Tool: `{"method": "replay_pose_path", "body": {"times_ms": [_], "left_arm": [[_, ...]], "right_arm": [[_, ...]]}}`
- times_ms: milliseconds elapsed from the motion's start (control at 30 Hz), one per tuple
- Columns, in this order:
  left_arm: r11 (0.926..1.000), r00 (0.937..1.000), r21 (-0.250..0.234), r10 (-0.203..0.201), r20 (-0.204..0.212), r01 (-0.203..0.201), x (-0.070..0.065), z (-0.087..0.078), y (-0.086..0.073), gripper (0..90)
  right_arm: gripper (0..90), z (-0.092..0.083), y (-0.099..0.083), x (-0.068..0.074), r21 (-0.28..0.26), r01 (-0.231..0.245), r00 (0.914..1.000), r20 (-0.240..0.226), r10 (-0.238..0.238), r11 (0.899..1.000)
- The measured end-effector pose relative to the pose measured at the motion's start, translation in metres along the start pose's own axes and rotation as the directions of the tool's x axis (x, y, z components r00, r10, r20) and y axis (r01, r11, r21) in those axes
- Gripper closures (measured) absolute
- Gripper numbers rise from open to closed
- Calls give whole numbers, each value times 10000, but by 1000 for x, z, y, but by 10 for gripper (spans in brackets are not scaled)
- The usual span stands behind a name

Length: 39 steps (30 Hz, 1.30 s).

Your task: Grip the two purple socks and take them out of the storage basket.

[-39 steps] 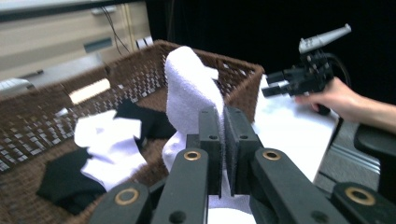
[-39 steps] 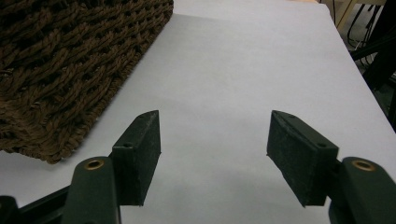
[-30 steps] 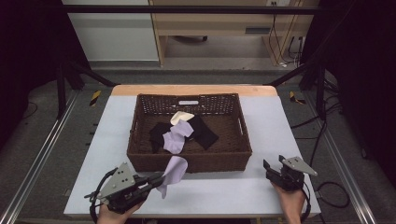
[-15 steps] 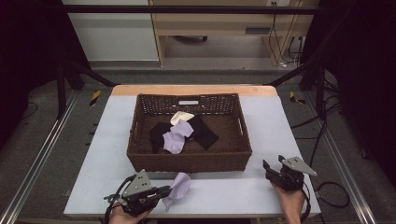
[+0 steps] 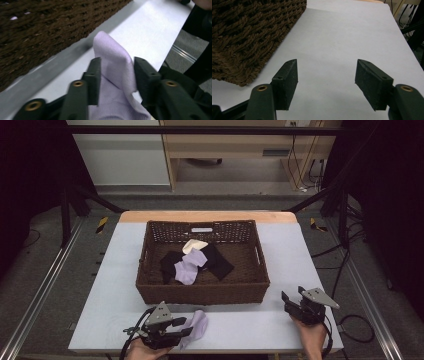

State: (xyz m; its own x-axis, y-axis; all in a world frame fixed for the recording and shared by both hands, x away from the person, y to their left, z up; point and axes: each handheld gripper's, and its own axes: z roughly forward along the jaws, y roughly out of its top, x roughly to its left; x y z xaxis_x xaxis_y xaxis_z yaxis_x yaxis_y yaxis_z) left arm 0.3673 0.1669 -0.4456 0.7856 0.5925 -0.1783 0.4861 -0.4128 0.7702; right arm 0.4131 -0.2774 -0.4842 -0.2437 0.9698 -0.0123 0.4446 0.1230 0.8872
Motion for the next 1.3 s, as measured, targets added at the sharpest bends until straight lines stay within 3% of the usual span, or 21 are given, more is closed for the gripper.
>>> {"method": "replay_pose_path", "body": {"times_ms": [133,300,367,533,833,933,1033,1067,1200,1300], "left_arm": [[9992,9997,-338,-206,-97,203,-1,-5,3,448],[9995,9994,-19,-310,123,310,0,1,2,569],[9988,9983,49,-491,321,490,1,4,3,556],[9984,9983,-361,-431,382,445,-3,-2,9,479],[9908,9999,-1350,-107,-115,91,-3,-22,35,454],[9851,9995,-1720,14,-305,-66,0,-30,48,455],[9790,9958,-1975,338,-846,-500,4,-38,69,457],[9790,9958,-1975,338,-846,-500,4,-38,69,456],[9720,9890,-2209,495,-1397,-798,15,-43,96,453],[9709,9837,-2256,412,-1749,-808,24,-43,112,454]], "right_arm": [[349,0,0,0,-16,35,10000,17,-35,10000],[350,0,0,0,5,-4,10000,17,4,10000],[350,0,0,0,-6,-16,10000,12,16,10000],[350,0,0,-1,2,-40,10000,10,40,10000],[350,0,0,-1,25,-77,10000,28,76,10000],[350,0,0,-1,27,-75,10000,35,75,10000],[350,0,0,-1,24,-91,10000,38,91,10000],[350,0,0,-1,24,-91,10000,38,91,10000],[351,1,0,-1,23,-122,9999,27,122,9999],[352,1,0,-1,40,-148,9999,6,148,9999]]}}
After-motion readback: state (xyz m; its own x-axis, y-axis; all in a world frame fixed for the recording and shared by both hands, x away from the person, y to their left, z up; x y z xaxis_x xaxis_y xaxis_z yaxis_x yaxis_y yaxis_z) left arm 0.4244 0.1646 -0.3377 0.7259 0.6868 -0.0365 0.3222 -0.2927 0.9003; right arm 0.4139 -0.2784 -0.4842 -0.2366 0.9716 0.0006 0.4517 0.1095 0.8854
